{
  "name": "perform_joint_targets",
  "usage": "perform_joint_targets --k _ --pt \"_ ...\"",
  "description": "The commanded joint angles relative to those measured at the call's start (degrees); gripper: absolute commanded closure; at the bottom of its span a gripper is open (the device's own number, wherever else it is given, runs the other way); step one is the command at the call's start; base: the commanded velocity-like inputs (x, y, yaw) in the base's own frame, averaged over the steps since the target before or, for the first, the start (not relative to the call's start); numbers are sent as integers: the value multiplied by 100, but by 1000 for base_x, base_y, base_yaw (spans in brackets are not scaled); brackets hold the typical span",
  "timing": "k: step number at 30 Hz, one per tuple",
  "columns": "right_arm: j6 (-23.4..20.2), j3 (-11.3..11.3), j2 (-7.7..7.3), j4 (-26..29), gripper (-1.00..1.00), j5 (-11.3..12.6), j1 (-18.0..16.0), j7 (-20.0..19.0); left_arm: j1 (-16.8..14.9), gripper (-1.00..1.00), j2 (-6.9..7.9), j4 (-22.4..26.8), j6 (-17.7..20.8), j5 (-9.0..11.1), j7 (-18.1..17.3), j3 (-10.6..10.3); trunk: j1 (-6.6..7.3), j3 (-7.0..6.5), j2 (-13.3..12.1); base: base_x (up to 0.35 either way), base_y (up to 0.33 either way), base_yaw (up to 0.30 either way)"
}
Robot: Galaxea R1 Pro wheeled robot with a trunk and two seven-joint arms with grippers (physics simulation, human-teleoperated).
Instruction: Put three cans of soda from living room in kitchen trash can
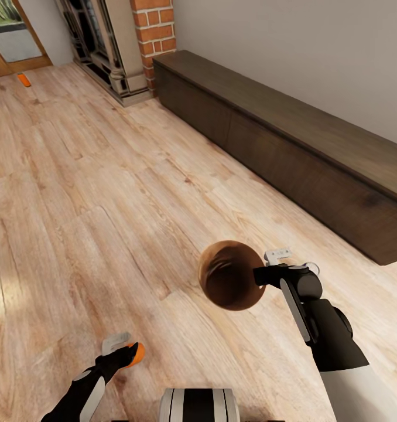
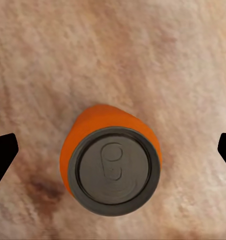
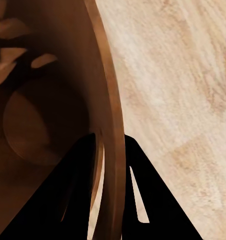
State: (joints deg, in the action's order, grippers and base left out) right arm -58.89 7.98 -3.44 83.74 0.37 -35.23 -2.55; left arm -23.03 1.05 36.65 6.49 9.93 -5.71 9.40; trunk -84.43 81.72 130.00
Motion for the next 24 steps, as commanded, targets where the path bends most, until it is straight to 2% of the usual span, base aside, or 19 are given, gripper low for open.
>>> perform_joint_targets --k 1,7,16,24 --pt "3 1 1 2 100 118 -2 -27 0 -100 0 0 0 0 0 0 1 3 0 0 0 0" --pt "8 2 -1 14 100 122 -3 -21 0 -100 0 0 1 0 0 0 1 11 0 0 0 0" --pt "9 2 -6 28 100 121 -371 -18 0 -100 -2 0 -4 0 0 -2 1 12 0 0 0 0" --pt "9 2 -7 28 100 121 -390 -18 0 -100 0 0 -7 0 0 -4 1 12 0 0 0 0"
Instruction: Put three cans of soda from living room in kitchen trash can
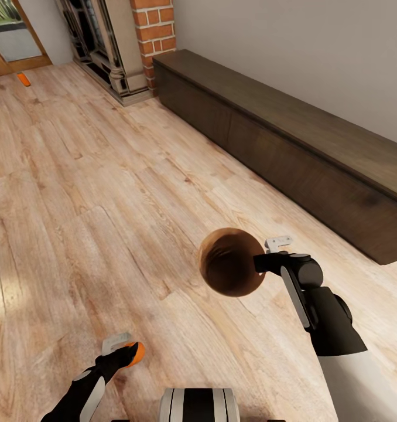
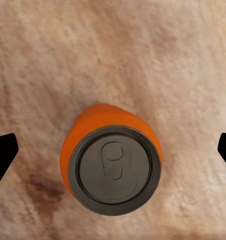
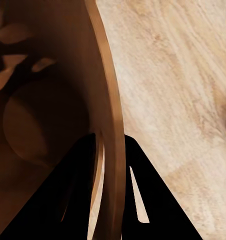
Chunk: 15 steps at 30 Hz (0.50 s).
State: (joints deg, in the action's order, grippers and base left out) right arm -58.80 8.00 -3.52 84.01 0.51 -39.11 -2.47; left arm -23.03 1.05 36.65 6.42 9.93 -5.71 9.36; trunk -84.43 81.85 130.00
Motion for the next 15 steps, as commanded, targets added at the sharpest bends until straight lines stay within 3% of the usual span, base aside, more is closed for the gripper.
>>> perform_joint_targets --k 1,7,15 --pt "0 0 1 2 100 108 -2 -26 0 -100 0 0 0 0 0 0 1 0 0 0 0 0" --pt "0 0 6 2 100 108 -4 -26 0 -100 -1 0 -1 0 0 0 1 0 0 0 0 0" --pt "0 0 9 2 100 108 -4 -26 0 -100 0 0 -1 0 0 1 -175 143 321 0 0 0"
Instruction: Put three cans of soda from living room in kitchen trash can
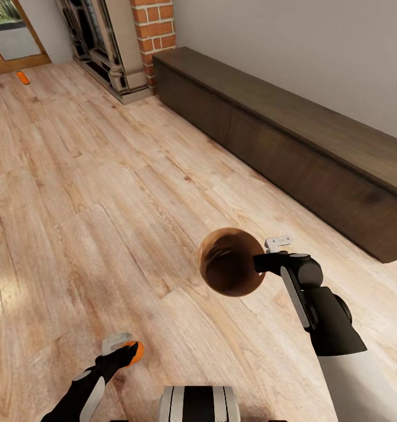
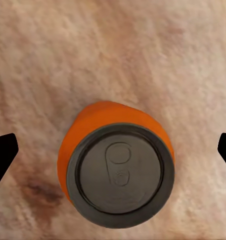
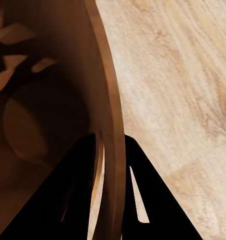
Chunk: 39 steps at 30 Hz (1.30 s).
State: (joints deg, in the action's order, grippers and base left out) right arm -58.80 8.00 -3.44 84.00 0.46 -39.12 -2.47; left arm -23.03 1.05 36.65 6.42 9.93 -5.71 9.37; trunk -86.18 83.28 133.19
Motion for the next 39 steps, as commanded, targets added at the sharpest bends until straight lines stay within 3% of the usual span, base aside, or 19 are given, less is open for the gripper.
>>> perform_joint_targets --k 1,11,14,27,31,39 --pt "0 0 0 3 100 112 -1 -26 0 -100 -1 0 0 0 0 -2 0 0 2 0 0 0" --pt "0 4 -3 3 100 112 0 -26 0 -100 0 0 -93 0 0 -172 -44 36 82 0 0 0" --pt "0 5 -2 3 100 112 1 -26 0 -100 0 0 -158 0 0 -188 -110 90 202 0 0 0" --pt "0 8 1 -1 100 112 1 -26 0 -100 0 -17 -202 0 0 -208 -110 90 202 0 0 0" --pt "0 9 1 -1 100 112 -2 -26 0 -100 -4 -312 -208 0 0 -222 -110 90 202 0 0 0" --pt "0 8 1 -6 100 112 -3 -26 0 -100 -5 -394 -211 -1 12 -225 -110 90 202 0 0 0"
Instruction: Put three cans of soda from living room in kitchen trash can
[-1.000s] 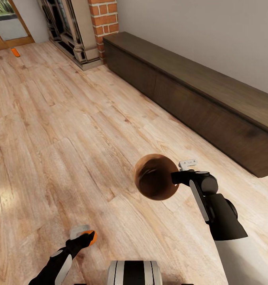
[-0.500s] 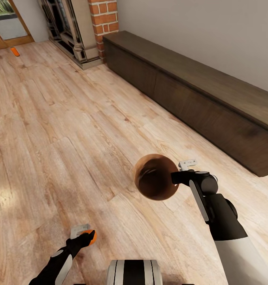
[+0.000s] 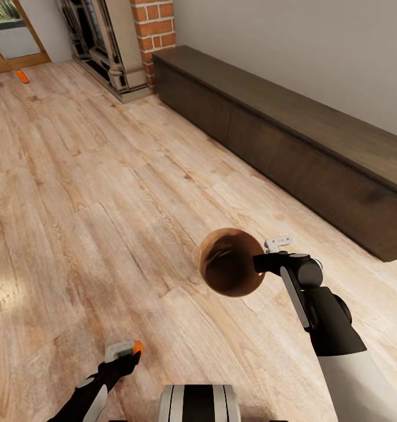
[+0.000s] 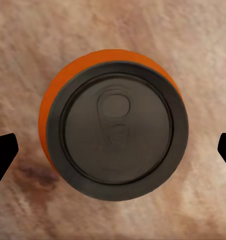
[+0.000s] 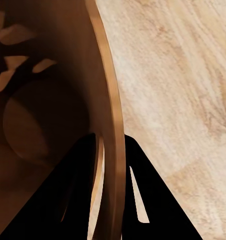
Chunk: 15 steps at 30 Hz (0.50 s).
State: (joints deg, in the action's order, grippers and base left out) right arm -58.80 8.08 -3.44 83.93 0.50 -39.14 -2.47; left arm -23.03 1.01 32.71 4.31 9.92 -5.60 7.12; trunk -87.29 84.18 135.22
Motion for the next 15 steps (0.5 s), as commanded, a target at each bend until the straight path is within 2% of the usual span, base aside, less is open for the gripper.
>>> perform_joint_targets --k 1,15 --pt "0 0 1 1 100 108 0 -26 0 -100 0 -1 0 0 2 0 1 0 0 0 0 0" --pt "0 1 1 1 100 108 2 -26 0 -100 -4 -2 -1 1 -2 0 1 0 0 0 0 0"
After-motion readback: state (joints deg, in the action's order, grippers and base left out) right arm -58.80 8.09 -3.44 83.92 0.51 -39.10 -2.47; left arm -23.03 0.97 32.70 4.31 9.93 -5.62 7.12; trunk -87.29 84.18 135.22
